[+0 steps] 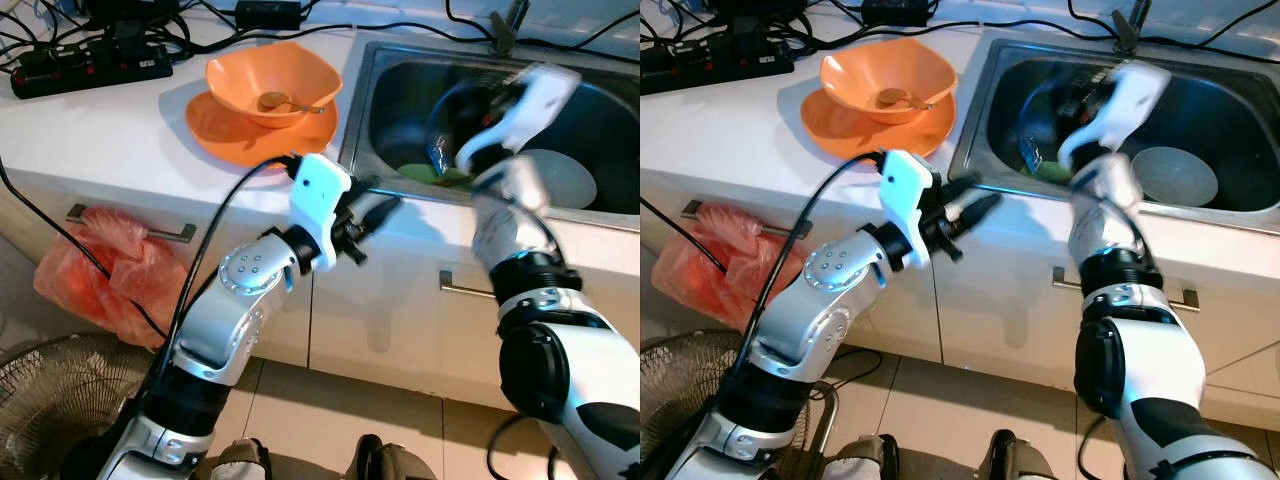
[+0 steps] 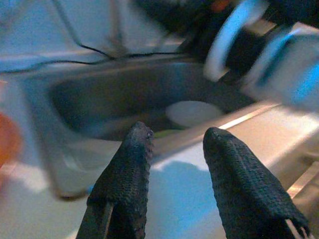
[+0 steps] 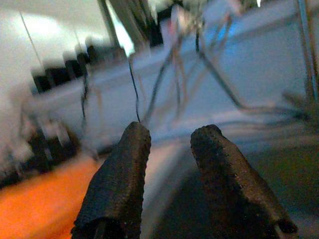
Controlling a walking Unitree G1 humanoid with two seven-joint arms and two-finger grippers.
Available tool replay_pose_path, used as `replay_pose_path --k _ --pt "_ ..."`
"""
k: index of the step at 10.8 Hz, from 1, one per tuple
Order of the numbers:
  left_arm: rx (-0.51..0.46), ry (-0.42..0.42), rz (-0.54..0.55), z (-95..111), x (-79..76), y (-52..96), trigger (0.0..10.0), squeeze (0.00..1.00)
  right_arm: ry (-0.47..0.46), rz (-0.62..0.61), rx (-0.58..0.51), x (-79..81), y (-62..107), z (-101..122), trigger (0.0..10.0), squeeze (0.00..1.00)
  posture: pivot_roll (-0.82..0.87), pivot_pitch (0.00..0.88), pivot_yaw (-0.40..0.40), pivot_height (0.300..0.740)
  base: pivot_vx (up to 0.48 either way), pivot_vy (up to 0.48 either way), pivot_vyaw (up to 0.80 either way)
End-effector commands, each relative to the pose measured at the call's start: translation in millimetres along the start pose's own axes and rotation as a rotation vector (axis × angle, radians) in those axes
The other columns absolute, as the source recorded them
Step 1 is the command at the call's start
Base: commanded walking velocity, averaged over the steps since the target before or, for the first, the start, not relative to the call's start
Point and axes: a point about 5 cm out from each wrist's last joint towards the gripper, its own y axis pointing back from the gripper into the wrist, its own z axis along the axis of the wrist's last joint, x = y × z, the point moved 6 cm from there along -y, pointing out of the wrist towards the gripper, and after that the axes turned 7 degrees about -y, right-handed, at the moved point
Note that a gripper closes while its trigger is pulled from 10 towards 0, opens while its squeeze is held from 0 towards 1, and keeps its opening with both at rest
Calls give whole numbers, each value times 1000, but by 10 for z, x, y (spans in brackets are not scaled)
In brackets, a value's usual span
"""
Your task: Kitchen organization
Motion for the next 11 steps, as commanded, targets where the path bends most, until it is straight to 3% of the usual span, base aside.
replay_pose_path --k 1,2,4,5,6,8,11 --pt "-8 -45 53 27 82 -3 10000 0 -42 2 -46 -3 7 129 10000 0 184 139 -24 740 0 0 0" --pt "2 -162 107 33 178 -4 10000 0 -99 -2 -67 -8 53 186 10000 0 179 142 -26 740 0 0 0" --pt "2 -252 188 43 307 11 10000 0 -176 -51 -66 -113 190 151 10000 0 169 148 -28 740 0 0 0" --pt "20 -384 233 72 438 12 10000 0 -259 -142 -10 -307 446 -83 10000 0 170 154 -27 740 0 0 0" --pt "31 -466 253 92 495 18 10000 0 -282 -173 15 -357 551 -174 10000 0 171 157 -27 740 0 0 0" --pt "94 -723 254 75 618 19 10000 0 -323 -207 101 -370 730 -432 10000 0 173 157 -21 740 0 0 0" --pt "160 -886 241 -1 736 -50 10000 0 -368 -207 108 -300 747 -463 10000 0 173 153 -15 740 0 0 0"
